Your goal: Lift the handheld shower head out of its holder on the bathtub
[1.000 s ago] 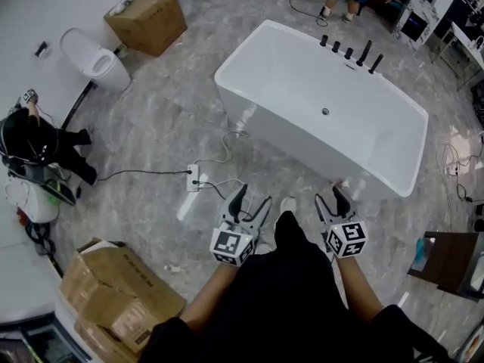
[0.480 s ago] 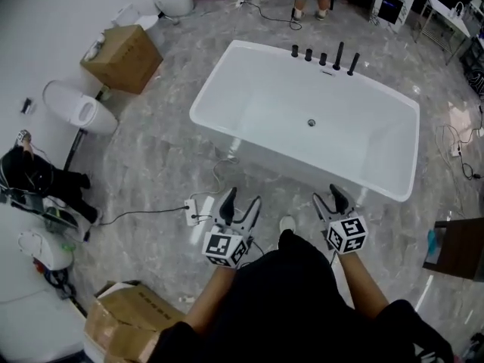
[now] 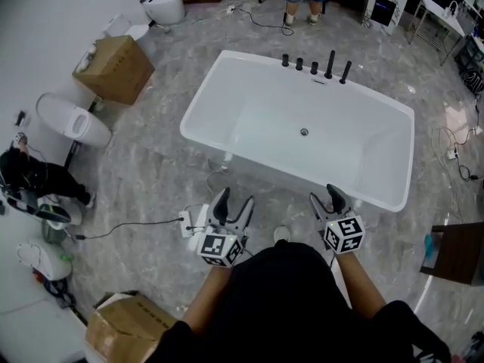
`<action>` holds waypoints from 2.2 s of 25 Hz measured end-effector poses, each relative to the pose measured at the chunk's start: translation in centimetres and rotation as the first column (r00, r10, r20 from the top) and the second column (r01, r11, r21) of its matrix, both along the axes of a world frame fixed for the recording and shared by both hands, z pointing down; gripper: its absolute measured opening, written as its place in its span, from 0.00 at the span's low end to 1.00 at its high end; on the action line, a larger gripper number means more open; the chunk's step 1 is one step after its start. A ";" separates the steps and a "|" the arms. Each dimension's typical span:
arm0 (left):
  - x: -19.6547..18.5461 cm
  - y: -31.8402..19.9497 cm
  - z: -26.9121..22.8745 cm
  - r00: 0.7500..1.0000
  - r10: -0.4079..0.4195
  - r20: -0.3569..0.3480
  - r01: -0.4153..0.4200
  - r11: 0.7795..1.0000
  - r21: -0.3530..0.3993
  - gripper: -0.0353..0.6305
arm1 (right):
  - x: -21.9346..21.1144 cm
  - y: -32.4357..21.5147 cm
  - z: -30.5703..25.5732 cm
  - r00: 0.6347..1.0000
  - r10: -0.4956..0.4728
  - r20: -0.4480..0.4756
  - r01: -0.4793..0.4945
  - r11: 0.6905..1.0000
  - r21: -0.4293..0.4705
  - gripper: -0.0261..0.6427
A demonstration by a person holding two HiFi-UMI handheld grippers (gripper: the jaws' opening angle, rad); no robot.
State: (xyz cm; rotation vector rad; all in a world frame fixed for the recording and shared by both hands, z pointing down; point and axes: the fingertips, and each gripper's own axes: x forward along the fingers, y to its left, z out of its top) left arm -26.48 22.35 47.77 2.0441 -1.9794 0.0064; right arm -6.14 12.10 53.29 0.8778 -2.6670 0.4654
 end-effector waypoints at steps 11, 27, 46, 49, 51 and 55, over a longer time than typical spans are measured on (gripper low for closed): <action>-1.4 -4.0 1.2 1.000 -0.011 0.004 0.011 1.000 -0.023 0.46 | 0.0 -3.5 0.7 0.999 0.032 -0.020 -0.032 0.999 0.017 0.36; -4.2 -17.2 2.8 0.972 0.227 -0.055 -0.228 0.973 -0.030 0.46 | -0.9 -9.7 1.0 0.964 0.255 -0.077 -0.258 0.966 -0.026 0.36; -9.5 -32.6 4.0 0.905 0.417 -0.086 -0.419 0.908 -0.015 0.46 | -6.1 -20.2 -0.5 0.903 0.414 -0.117 -0.416 0.909 0.007 0.36; -10.7 -33.9 4.5 0.890 0.446 -0.098 -0.449 0.894 -0.010 0.46 | -7.4 -21.0 -0.2 0.890 0.434 -0.142 -0.438 0.899 0.001 0.36; -11.4 -34.9 4.8 0.881 0.462 -0.105 -0.464 0.886 -0.003 0.46 | -8.3 -21.7 -0.1 0.883 0.442 -0.158 -0.447 0.894 0.005 0.36; -11.4 -36.5 6.1 0.859 0.497 -0.122 -0.501 0.865 -0.002 0.46 | -9.0 -22.6 0.2 0.867 0.465 -0.176 -0.473 0.881 0.000 0.36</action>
